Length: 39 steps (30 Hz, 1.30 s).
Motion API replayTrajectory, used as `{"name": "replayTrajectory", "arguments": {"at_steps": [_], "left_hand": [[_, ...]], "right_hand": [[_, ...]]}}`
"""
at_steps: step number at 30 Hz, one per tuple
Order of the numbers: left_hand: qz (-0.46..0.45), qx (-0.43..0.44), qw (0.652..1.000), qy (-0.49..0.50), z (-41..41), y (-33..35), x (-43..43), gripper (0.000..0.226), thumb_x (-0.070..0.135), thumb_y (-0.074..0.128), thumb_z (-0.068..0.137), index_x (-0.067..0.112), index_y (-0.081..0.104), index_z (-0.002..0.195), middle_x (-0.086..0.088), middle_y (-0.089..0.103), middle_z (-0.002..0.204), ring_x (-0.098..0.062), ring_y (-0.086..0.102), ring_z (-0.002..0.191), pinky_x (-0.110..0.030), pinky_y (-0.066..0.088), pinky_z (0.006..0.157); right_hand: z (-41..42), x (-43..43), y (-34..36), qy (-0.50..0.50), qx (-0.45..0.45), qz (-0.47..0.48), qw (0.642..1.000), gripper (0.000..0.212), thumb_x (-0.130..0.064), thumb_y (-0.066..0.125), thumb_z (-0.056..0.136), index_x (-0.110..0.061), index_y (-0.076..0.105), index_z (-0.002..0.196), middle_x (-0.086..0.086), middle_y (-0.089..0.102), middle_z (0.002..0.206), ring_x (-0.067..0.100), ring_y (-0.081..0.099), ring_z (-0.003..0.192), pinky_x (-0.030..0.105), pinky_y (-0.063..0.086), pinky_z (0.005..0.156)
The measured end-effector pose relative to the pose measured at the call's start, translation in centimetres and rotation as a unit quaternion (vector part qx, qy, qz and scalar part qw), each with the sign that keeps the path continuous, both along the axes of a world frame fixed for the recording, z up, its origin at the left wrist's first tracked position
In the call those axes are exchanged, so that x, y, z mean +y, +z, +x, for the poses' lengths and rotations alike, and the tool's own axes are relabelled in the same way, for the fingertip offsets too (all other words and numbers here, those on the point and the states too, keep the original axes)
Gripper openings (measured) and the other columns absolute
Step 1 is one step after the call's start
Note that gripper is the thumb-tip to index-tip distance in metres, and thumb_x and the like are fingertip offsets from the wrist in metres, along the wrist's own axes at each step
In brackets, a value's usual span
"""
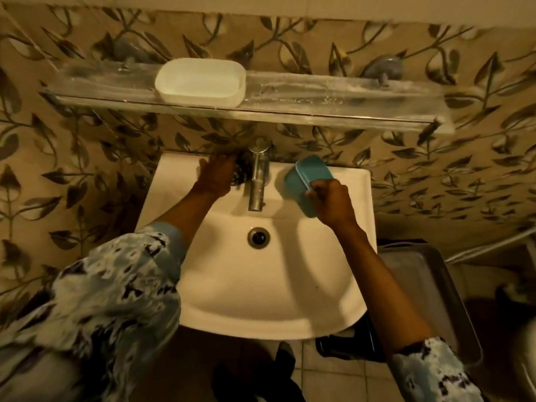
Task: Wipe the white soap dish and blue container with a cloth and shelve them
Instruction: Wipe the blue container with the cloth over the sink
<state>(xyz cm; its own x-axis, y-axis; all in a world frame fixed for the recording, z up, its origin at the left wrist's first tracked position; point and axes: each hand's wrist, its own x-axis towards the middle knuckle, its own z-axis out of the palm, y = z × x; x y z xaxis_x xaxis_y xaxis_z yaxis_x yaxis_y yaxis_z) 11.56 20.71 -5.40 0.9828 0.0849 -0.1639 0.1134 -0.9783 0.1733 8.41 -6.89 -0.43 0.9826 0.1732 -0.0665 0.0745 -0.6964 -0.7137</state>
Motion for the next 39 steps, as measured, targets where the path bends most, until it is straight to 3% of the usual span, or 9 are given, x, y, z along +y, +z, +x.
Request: {"name": "replayTrajectory", "arguments": {"at_steps": [7, 12, 17, 20, 23, 28, 32, 36, 39], "left_hand": [[0.01, 0.042, 0.996, 0.074, -1.8, 1.6, 0.6, 0.037, 0.042, 0.06, 0.084, 0.01, 0.062, 0.102, -0.015, 0.063, 0.112, -0.038, 0.048, 0.115, -0.055, 0.028, 0.102], [-0.294, -0.091, 0.927, 0.212, -8.6, 5.2, -1.3, 0.055, 0.043, 0.058, 0.089, 0.002, 0.048, 0.124, -0.017, 0.057, 0.123, -0.032, 0.054, 0.113, -0.037, 0.044, 0.092], [-0.425, -0.156, 0.88, 0.142, -14.4, 10.3, -5.6, 0.043, 0.031, 0.058, 0.091, 0.003, 0.054, 0.123, -0.004, 0.064, 0.107, -0.01, 0.063, 0.092, -0.005, 0.048, 0.071], [-0.475, -0.122, 0.871, 0.02, -15.7, 11.7, -9.5, 0.058, 0.029, 0.053, 0.089, 0.01, 0.034, 0.141, -0.007, 0.057, 0.129, -0.014, 0.059, 0.114, -0.028, 0.05, 0.097], [-0.418, -0.13, 0.894, -0.097, -15.8, 10.9, -13.1, 0.075, 0.02, 0.049, 0.095, 0.016, 0.0, 0.151, -0.008, 0.016, 0.159, -0.023, 0.018, 0.146, -0.047, 0.024, 0.118], [-0.374, -0.144, 0.915, -0.054, -15.6, 9.4, -13.7, 0.041, 0.028, 0.044, 0.093, 0.025, 0.041, 0.133, -0.007, 0.043, 0.145, -0.026, 0.034, 0.138, -0.051, 0.033, 0.11], [-0.379, -0.175, 0.904, -0.087, -21.3, 8.2, -14.5, 0.048, 0.012, 0.046, 0.095, 0.024, 0.035, 0.14, 0.003, 0.017, 0.158, -0.018, 0.015, 0.147, -0.053, 0.028, 0.114], [-0.377, -0.216, 0.897, -0.076, -26.2, 7.3, -14.9, 0.061, -0.007, 0.052, 0.086, 0.028, 0.037, 0.134, 0.04, -0.001, 0.149, -0.01, 0.003, 0.148, -0.058, 0.017, 0.116], [-0.364, -0.229, 0.9, -0.066, -25.2, 8.2, -14.4, 0.06, -0.001, 0.052, 0.087, 0.027, 0.035, 0.137, 0.034, 0.003, 0.151, -0.01, 0.001, 0.148, -0.054, 0.009, 0.119]], "right_hand": [[-5.2, -3.5, 3.4, -0.077, 0.24, 0.439, 0.863, 0.017, -0.018, 0.051, 0.096, -0.011, 0.063, 0.106, 0.006, 0.07, 0.097, 0.017, 0.069, 0.085, 0.029, 0.056, 0.066], [-7.9, -3.5, 3.4, -0.086, 0.263, 0.541, 0.794, 0.019, -0.015, 0.041, 0.1, -0.011, 0.058, 0.109, -0.001, 0.073, 0.091, 0.011, 0.07, 0.081, 0.025, 0.056, 0.06], [-10.2, -1.9, 2.7, -0.08, 0.259, 0.542, 0.796, 0.037, -0.013, 0.039, 0.1, -0.01, 0.046, 0.137, 0.006, 0.066, 0.117, 0.015, 0.069, 0.097, 0.027, 0.059, 0.072], [-11.7, -0.1, 2.8, -0.062, 0.262, 0.529, 0.805, 0.036, -0.014, 0.038, 0.101, -0.009, 0.048, 0.135, 0.007, 0.066, 0.117, 0.018, 0.069, 0.098, 0.029, 0.058, 0.074], [-13.4, 1.8, 2.7, -0.054, 0.257, 0.51, 0.819, 0.033, -0.017, 0.038, 0.101, -0.005, 0.053, 0.128, 0.011, 0.066, 0.115, 0.024, 0.066, 0.1, 0.033, 0.058, 0.081], [-15.5, 2.5, 2.9, -0.07, 0.245, 0.517, 0.817, 0.028, -0.019, 0.038, 0.102, -0.016, 0.063, 0.115, 0.006, 0.07, 0.107, 0.021, 0.068, 0.095, 0.033, 0.057, 0.081], [-15.7, 2.5, 3.7, -0.128, 0.23, 0.59, 0.763, 0.025, -0.011, 0.039, 0.099, -0.009, 0.064, 0.103, 0.009, 0.068, 0.094, 0.022, 0.064, 0.086, 0.027, 0.056, 0.067], [-16.0, 3.0, 4.4, -0.133, 0.29, 0.647, 0.693, 0.037, -0.022, 0.037, 0.1, -0.005, 0.059, 0.125, 0.017, 0.066, 0.119, 0.024, 0.066, 0.105, 0.031, 0.056, 0.087], [-16.9, 3.6, 4.5, -0.117, 0.308, 0.633, 0.701, 0.033, -0.017, 0.038, 0.1, -0.007, 0.062, 0.12, 0.016, 0.069, 0.114, 0.024, 0.068, 0.102, 0.032, 0.058, 0.086]]}}
